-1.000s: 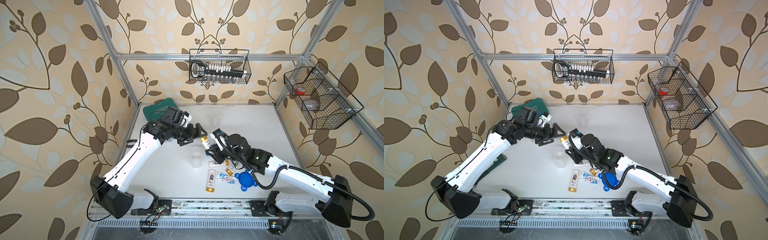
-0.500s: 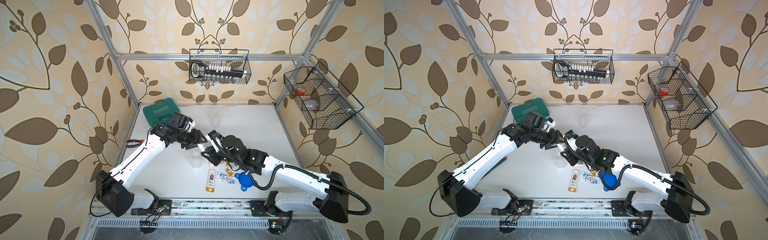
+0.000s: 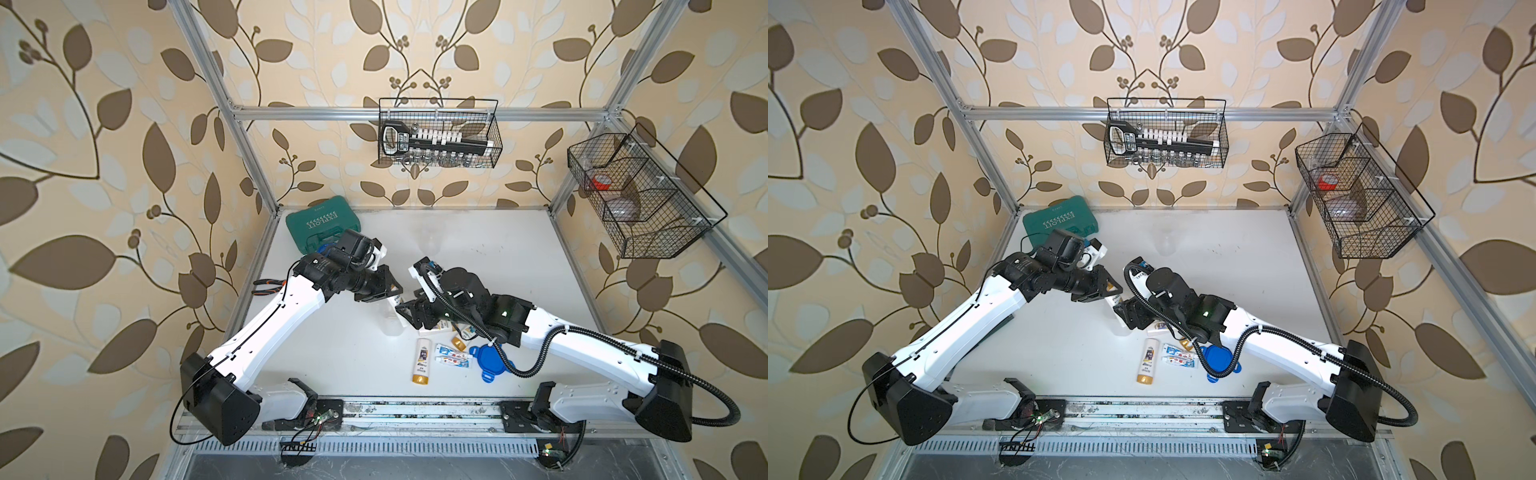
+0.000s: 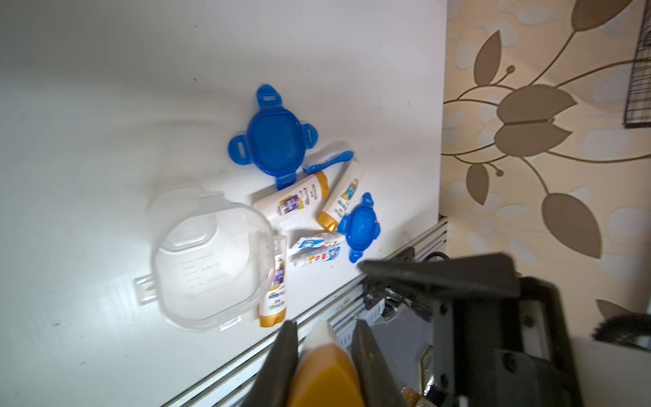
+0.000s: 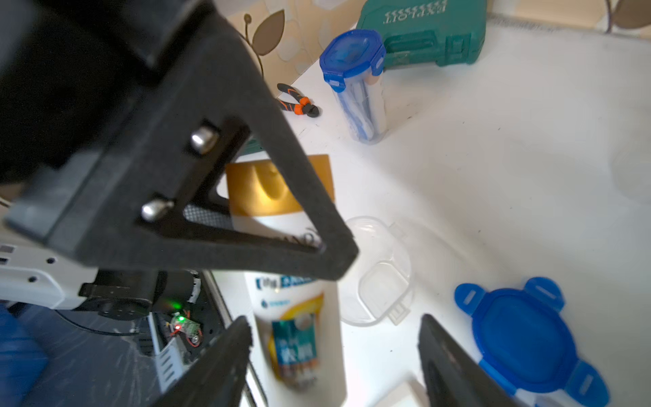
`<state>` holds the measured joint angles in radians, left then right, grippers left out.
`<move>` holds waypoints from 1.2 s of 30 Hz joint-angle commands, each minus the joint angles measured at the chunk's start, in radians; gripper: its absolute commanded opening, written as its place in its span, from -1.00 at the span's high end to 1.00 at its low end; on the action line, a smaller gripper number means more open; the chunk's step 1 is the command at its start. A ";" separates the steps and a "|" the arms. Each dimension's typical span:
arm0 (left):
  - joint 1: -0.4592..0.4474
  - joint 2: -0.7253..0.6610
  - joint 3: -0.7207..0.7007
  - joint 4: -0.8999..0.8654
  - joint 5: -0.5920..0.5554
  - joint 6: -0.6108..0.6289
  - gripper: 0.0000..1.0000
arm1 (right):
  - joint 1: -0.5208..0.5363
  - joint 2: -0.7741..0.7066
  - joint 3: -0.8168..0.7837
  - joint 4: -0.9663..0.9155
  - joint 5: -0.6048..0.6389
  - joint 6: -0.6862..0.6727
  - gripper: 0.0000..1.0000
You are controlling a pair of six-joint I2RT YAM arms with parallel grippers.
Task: Pack away toiletry kits
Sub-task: Pick up the toiletry item from the center of the board, then place the toiletry item into the container.
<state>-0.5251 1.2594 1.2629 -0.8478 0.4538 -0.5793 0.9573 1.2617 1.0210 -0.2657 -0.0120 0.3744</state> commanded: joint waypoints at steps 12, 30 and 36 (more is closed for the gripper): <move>-0.068 -0.076 -0.071 0.178 -0.369 0.221 1.00 | -0.022 0.087 -0.071 -0.400 -0.061 0.215 -0.59; -0.147 -0.018 -0.212 0.294 -0.510 0.269 1.00 | 0.041 0.356 0.018 -0.469 -0.110 0.328 -0.49; -0.155 -0.031 -0.254 0.304 -0.510 0.267 0.86 | 0.047 0.418 -0.008 -0.415 -0.083 0.359 -0.45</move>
<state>-0.6693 1.2636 1.0210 -0.5846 -0.0422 -0.3195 0.9993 1.6558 1.0134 -0.6941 -0.1184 0.7013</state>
